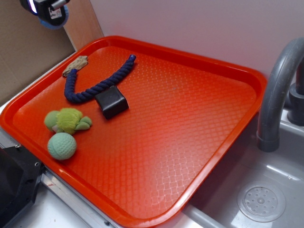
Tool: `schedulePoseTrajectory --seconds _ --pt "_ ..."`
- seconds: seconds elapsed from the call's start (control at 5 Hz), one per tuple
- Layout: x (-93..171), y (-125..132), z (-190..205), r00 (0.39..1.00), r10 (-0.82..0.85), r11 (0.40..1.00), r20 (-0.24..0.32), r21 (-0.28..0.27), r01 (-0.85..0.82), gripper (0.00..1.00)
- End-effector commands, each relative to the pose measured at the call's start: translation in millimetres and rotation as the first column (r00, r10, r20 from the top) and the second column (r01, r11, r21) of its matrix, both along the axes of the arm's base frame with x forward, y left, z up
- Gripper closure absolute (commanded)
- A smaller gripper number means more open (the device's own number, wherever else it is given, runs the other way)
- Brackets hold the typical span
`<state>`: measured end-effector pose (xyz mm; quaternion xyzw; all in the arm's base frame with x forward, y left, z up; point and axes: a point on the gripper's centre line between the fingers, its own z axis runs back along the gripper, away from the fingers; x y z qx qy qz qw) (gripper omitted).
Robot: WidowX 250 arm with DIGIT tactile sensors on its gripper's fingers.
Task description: Grab the blue ball.
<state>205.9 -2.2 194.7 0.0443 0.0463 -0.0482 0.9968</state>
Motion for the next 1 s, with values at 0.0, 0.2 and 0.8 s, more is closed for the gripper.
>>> schedulePoseTrajectory --seconds 0.0,0.2,0.8 --pt "6 4 15 0.998 -0.023 1.000 0.056 0.010 0.023 1.00" --pt "5 1 11 0.998 -0.028 0.999 0.049 0.019 0.027 1.00" --pt "6 2 -3 0.999 -0.017 0.998 0.045 0.061 0.014 1.00"
